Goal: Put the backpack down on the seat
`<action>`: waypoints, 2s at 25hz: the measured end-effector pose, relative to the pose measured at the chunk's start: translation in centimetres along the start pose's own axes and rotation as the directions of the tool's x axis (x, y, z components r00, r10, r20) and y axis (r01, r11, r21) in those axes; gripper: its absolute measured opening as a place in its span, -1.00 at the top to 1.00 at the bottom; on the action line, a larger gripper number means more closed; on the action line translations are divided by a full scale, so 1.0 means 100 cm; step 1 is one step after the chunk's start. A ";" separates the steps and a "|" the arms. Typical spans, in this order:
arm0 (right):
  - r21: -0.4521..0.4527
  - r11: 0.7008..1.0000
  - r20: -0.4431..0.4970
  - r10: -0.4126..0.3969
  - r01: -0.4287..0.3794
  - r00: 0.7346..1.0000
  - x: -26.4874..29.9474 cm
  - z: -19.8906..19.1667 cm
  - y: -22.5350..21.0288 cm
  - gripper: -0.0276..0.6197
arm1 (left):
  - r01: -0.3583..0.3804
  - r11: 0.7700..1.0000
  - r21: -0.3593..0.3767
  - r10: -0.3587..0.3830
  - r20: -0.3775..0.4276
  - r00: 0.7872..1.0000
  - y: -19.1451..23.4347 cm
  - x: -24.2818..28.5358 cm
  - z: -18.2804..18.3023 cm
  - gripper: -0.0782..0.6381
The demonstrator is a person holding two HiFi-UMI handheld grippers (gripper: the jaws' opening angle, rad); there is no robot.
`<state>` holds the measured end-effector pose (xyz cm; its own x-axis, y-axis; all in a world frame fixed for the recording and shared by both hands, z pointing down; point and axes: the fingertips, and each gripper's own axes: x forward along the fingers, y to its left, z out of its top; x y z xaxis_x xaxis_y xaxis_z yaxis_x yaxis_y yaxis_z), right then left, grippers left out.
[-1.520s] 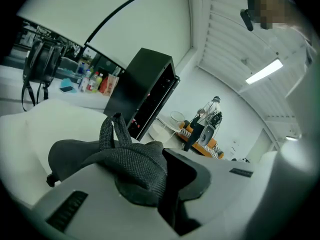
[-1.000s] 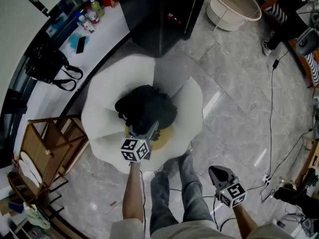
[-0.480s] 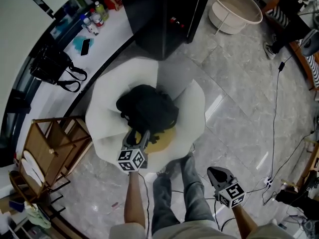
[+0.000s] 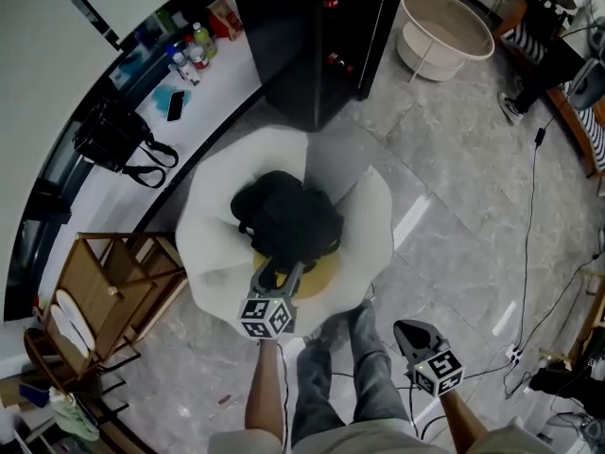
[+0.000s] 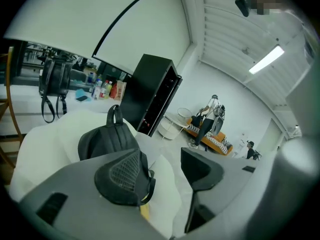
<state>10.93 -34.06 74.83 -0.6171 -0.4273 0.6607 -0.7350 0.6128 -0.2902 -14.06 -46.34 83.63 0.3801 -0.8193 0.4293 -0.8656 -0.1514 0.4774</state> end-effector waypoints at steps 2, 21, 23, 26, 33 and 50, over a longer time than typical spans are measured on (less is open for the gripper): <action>-0.003 1.000 0.019 -0.005 0.005 1.000 -0.003 0.008 0.006 0.83 | 0.016 1.000 0.016 -0.016 -0.003 1.000 -0.009 -0.006 0.006 0.02; -0.027 0.995 0.222 -0.091 0.099 0.971 -0.056 0.060 0.062 0.83 | 0.157 0.972 0.174 -0.159 0.000 0.987 -0.089 -0.109 0.065 0.70; -0.026 0.994 0.243 -0.101 0.111 0.965 -0.059 0.066 0.066 0.83 | 0.166 0.969 0.181 -0.169 0.002 0.986 -0.096 -0.121 0.072 0.70; -0.023 0.991 0.281 -0.120 0.132 0.952 -0.064 0.078 0.070 0.83 | 0.157 0.969 0.189 -0.159 -0.001 0.987 -0.100 -0.134 0.081 0.70; -0.022 0.987 0.387 -0.141 0.161 0.911 -0.085 0.112 0.083 0.83 | 0.186 0.956 0.227 -0.198 0.028 0.980 -0.139 -0.170 0.111 0.70; 0.015 0.973 0.555 -0.200 0.231 0.808 -0.146 0.143 0.108 0.83 | 0.296 0.879 0.375 -0.327 0.021 0.945 -0.222 -0.231 0.141 0.70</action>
<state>7.93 -30.70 52.13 -0.5073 -0.8364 0.2075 -0.8616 0.4878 -0.1401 -8.24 -31.80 52.31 0.6352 -0.7362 0.2336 -0.7704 -0.5825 0.2591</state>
